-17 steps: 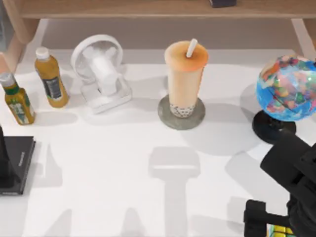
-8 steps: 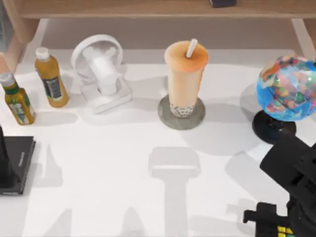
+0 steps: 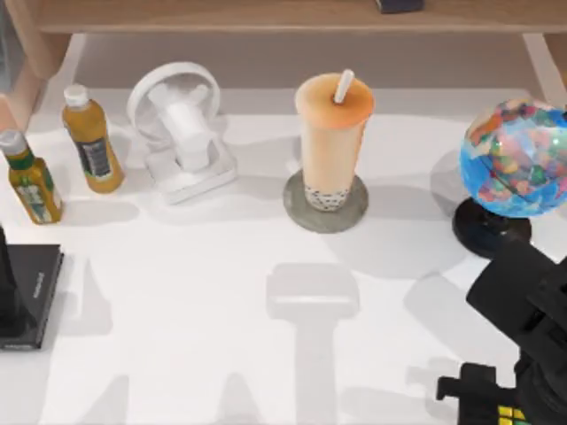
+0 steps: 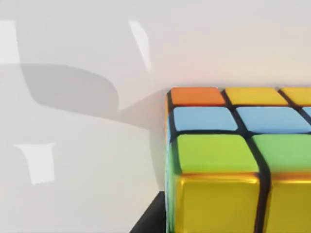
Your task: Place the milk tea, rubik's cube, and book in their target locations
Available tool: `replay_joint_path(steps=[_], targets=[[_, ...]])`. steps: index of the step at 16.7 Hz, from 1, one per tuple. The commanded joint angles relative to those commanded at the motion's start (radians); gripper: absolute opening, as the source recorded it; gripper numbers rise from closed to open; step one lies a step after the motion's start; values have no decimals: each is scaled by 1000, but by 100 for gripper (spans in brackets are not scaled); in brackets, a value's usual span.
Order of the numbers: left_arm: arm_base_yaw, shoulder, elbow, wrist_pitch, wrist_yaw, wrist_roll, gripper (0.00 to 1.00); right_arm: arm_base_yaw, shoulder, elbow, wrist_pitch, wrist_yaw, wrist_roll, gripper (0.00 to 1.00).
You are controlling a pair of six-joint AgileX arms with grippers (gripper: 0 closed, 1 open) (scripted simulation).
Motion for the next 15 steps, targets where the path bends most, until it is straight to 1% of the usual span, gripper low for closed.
replay_joint_path(steps=[6,12,15], targets=[[0,0,0,0,0,0,100,-1,-4,3,-3,1,1,0],[0,0,0,0,0,0,100,-2,-48,76,-122,1,-1,0],[0,0,0,0,0,0,100,-2,-57,89,-143,1,-2,0]])
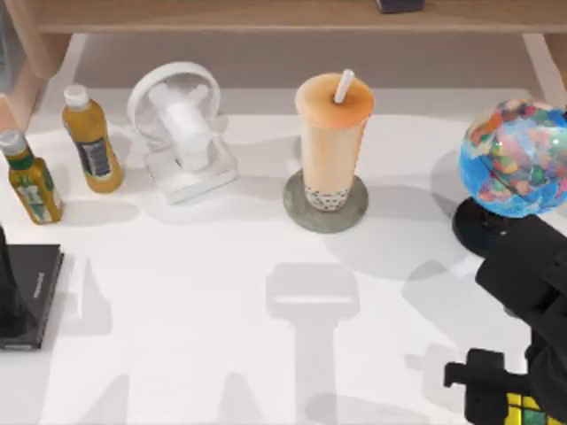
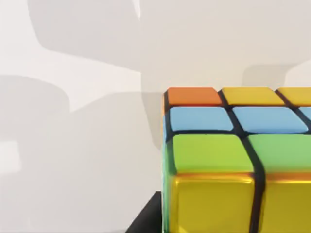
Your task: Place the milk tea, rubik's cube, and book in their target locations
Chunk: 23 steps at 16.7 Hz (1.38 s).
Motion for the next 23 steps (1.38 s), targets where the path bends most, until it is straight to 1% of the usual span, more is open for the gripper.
replay_joint_path(steps=[4,7,9,12,15,18,20,23], targets=[[0,0,0,0,0,0,100,-4,8,9,16,-1,-9,0],[0,0,0,0,0,0,100,-39,34,102,114,-2,-87,0],[0,0,0,0,0,0,100,-77,63,199,229,4,-171,0],[0,0,0,0,0,0,100,-149,117,365,452,32,-328,0],[0,0,0,0,0,0,100,-232,169,519,696,86,-504,0],[0,0,0,0,0,0,100,-316,211,628,919,162,-675,0],[0,0,0,0,0,0,100,-364,231,673,1023,215,-771,0],[0,0,0,0,0,0,100,-416,254,708,1103,280,-875,0]])
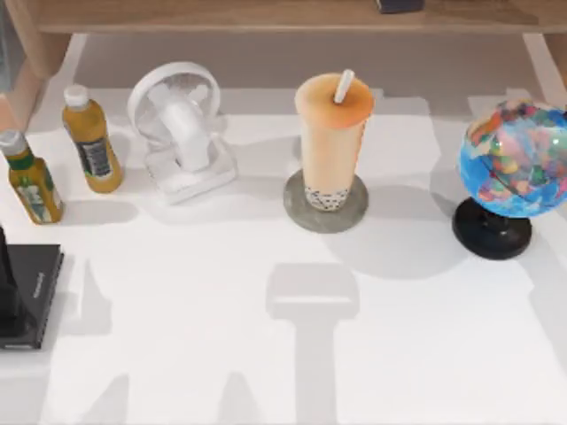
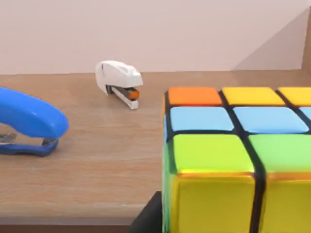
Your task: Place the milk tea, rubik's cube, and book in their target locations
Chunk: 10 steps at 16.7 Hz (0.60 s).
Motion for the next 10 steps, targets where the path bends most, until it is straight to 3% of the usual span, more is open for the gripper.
replay_joint_path(steps=[10], targets=[[0,0,0,0,0,0,100,-35,48,70,66,31,-37,0]])
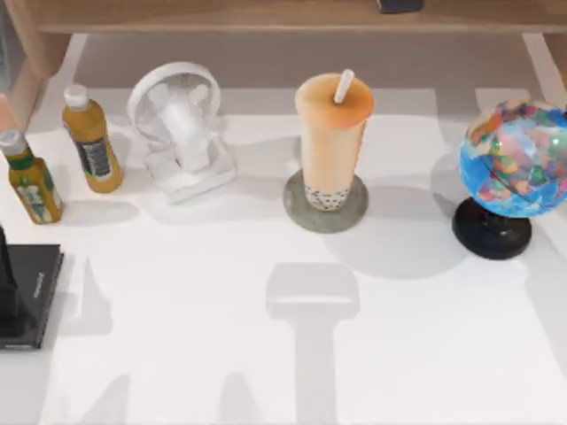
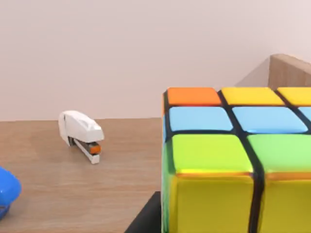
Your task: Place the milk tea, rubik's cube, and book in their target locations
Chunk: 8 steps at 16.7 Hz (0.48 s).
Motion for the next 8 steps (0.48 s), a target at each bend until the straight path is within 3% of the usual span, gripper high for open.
replay_joint_path(steps=[4,8], targets=[[0,0,0,0,0,0,100,-32,157,174,27,1,-13,0],[0,0,0,0,0,0,100,-45,297,354,-76,-48,-6,0]])
